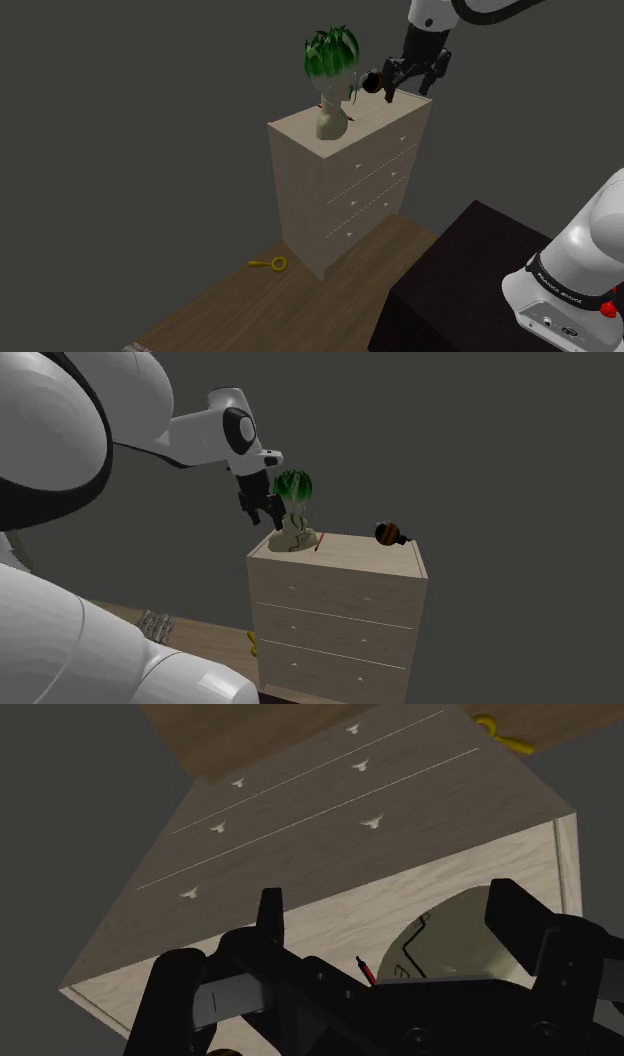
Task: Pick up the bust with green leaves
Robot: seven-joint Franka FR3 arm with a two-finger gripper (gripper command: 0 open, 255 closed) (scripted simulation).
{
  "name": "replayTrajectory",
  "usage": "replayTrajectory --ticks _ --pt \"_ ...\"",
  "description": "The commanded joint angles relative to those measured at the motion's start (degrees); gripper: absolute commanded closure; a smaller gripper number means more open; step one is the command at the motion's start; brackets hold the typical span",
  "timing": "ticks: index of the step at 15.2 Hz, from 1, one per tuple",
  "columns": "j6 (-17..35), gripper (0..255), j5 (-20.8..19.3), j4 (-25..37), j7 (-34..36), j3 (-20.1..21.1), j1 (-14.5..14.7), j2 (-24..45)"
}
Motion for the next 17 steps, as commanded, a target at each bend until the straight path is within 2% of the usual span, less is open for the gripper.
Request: replayTrajectory --ticks 1,5,10,15,17 --pt "2.4 0 -1.6 2.5 5.3 2.6 -1.2 4.1" --pt "5.8 0 -6.8 8.2 16.1 7.3 -3.7 12.5" --pt "6.4 0 -16.4 18.1 30.2 11.8 -5.7 24.2" --pt "3.0 0 -27.2 31.0 42.7 13.2 -4.3 37.0" --pt "3.1 0 -28.4 32.0 44.2 12.9 -3.7 38.4"
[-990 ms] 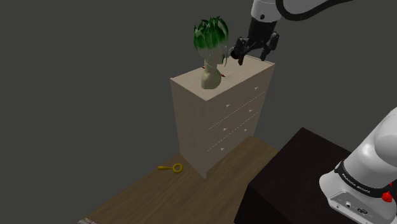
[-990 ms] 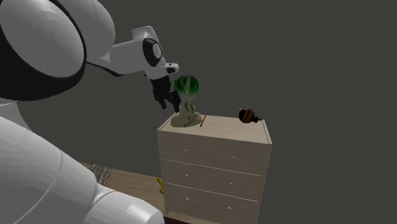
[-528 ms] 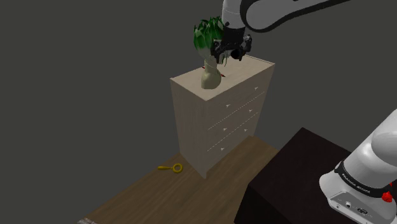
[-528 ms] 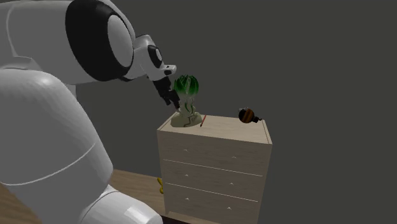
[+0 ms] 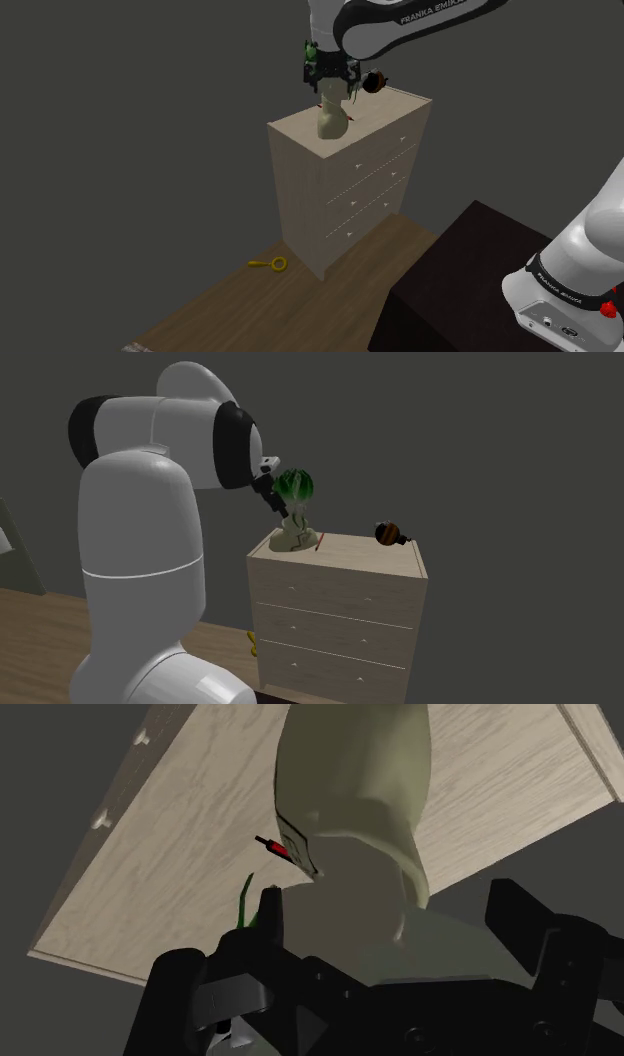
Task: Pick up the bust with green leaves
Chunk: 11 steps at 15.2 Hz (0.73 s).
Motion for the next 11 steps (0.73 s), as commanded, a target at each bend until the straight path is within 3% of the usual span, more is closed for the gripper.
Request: replayTrajectory --ticks 1,8,9,11 --pt "0.7 0 -1.2 0.0 1.6 -0.1 0.3 1.1" --pt "4.0 0 -2.6 -3.0 3.8 -0.4 0.2 2.0" --pt "4.0 255 -2.6 -3.1 3.8 -0.4 0.2 1.9" --pt "4.0 255 -2.6 -3.1 3.8 -0.4 0.2 1.9"
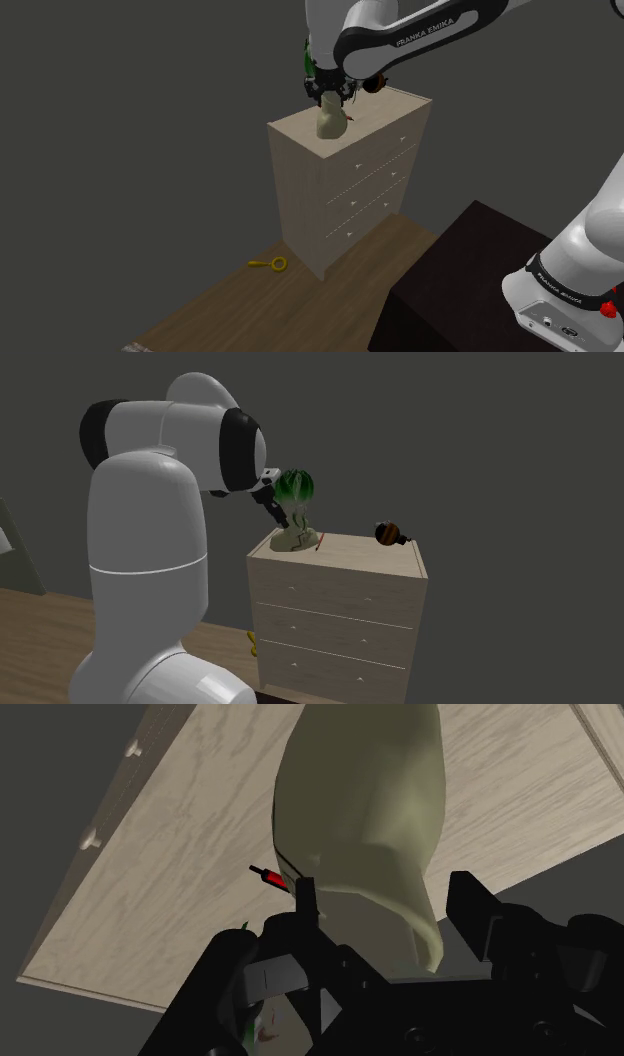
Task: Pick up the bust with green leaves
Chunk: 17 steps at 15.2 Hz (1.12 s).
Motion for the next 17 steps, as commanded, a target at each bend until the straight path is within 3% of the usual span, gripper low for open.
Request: replayTrajectory --ticks 1,7,17 --pt "0.1 255 0.0 -0.1 0.0 0.0 0.0 0.1" --pt "0.1 255 0.0 0.0 0.0 0.0 0.0 0.2" --pt "-5.9 255 2.3 5.7 -3.8 0.5 0.2 -1.2"
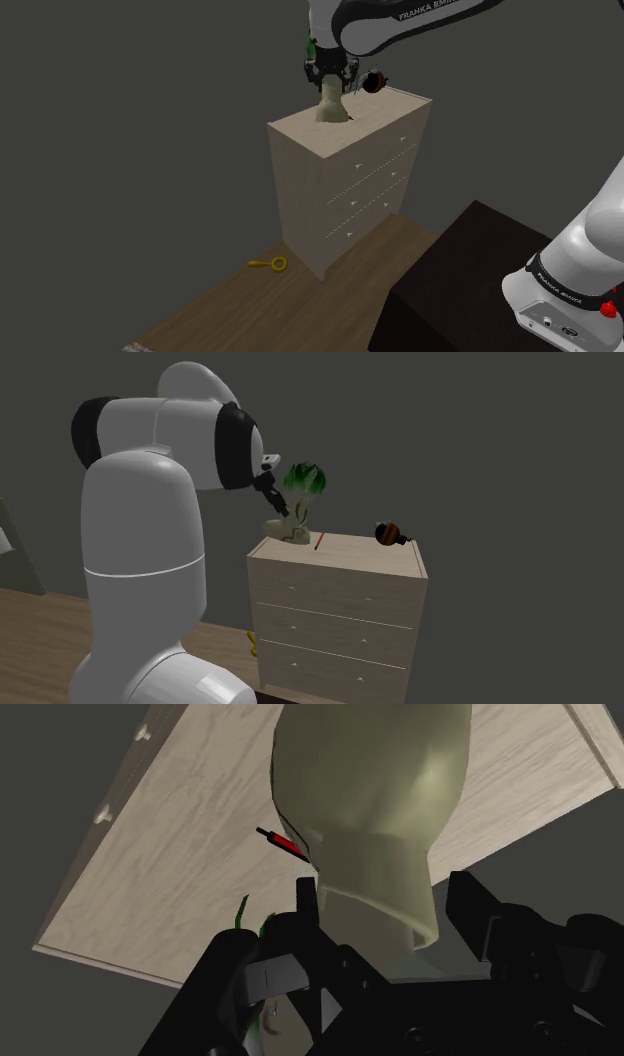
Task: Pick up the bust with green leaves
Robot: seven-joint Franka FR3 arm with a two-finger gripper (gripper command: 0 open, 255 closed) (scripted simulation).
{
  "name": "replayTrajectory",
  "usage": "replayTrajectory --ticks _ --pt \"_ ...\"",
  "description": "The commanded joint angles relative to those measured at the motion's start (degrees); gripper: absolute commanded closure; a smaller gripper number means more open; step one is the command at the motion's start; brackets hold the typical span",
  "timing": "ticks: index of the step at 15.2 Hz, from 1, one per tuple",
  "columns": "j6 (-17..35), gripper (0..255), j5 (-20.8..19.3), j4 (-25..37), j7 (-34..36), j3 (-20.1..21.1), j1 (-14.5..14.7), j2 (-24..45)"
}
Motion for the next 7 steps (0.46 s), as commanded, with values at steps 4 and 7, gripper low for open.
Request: replayTrajectory --ticks 4,7 --pt "-3.4 255 0.7 3.8 -1.6 0.3 0.3 -0.1" --pt "-4.2 255 0.8 4.6 -2.0 0.3 0.4 -0.1"
